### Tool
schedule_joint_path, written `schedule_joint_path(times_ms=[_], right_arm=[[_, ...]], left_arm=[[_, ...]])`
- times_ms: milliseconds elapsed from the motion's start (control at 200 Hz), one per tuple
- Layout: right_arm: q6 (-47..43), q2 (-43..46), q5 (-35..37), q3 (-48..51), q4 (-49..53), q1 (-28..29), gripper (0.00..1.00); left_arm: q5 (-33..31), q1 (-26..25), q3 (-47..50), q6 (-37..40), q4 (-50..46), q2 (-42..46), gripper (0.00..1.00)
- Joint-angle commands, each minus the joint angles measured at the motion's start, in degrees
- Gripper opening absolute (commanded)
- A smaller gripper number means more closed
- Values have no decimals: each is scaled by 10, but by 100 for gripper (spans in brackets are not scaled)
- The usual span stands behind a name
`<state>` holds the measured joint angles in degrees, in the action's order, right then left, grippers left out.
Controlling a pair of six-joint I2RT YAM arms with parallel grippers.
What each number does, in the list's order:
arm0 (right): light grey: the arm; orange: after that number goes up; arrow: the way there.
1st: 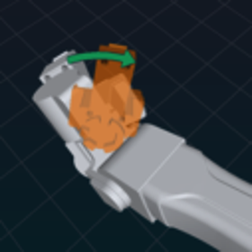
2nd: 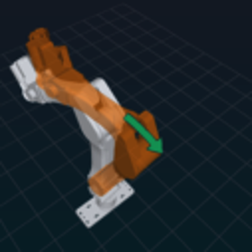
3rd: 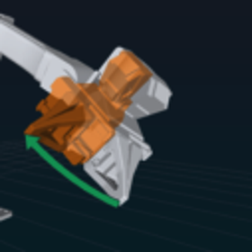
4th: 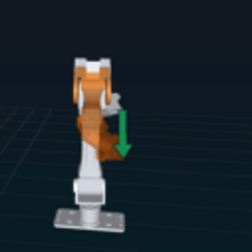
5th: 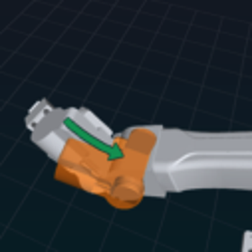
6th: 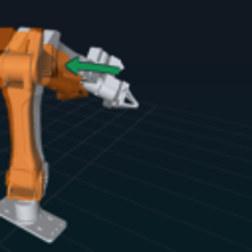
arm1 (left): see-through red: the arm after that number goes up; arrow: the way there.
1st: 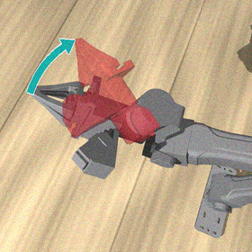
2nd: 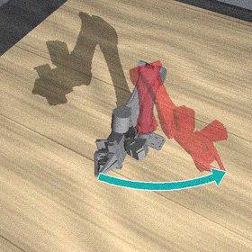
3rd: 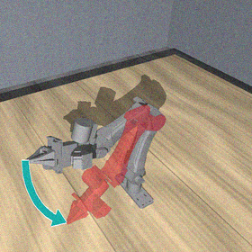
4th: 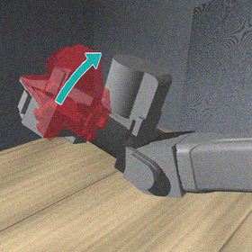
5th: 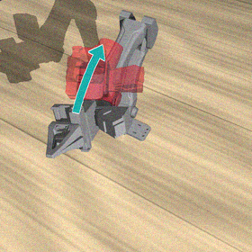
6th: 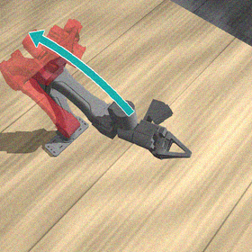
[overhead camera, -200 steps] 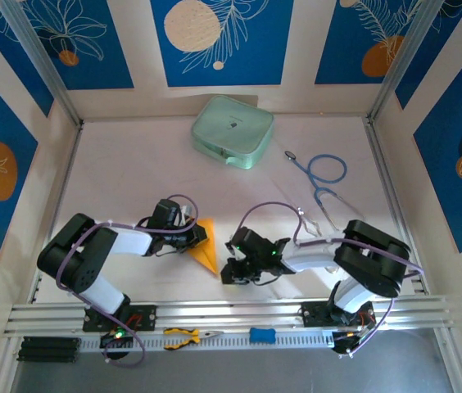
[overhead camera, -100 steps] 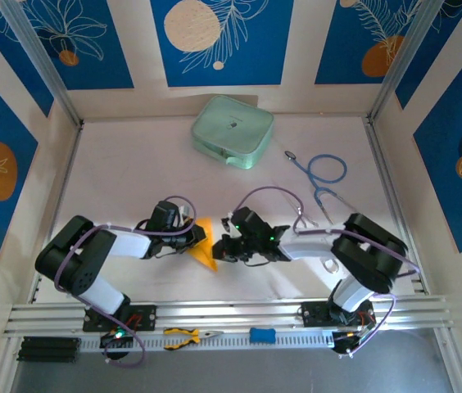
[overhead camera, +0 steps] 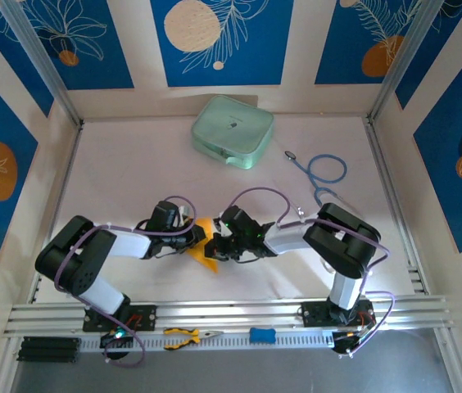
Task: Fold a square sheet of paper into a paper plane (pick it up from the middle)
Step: Perform the fourth fold on the wing at the bottom-center of the table.
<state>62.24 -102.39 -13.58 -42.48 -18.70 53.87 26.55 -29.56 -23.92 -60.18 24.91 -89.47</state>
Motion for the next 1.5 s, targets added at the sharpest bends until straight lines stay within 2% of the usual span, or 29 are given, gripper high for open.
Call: schedule_joint_path(times_ms=[0,425,980,1245,1495], right_arm=[[12,-19,-25,13,5,5,5],[44,-20,-20,85,-34,46,5],[33,44,1,135,46,92,5],[10,114,25,126,99,87,5],[-1,166,50,88,114,46,6]], left_arm=[[-21,-4,12,-2,-23,-4,3],[-28,-4,11,0,-34,-1,3],[-35,-3,11,-1,-42,-4,3],[-37,-4,12,-8,-38,1,2],[-72,-12,32,-44,-22,22,2]])
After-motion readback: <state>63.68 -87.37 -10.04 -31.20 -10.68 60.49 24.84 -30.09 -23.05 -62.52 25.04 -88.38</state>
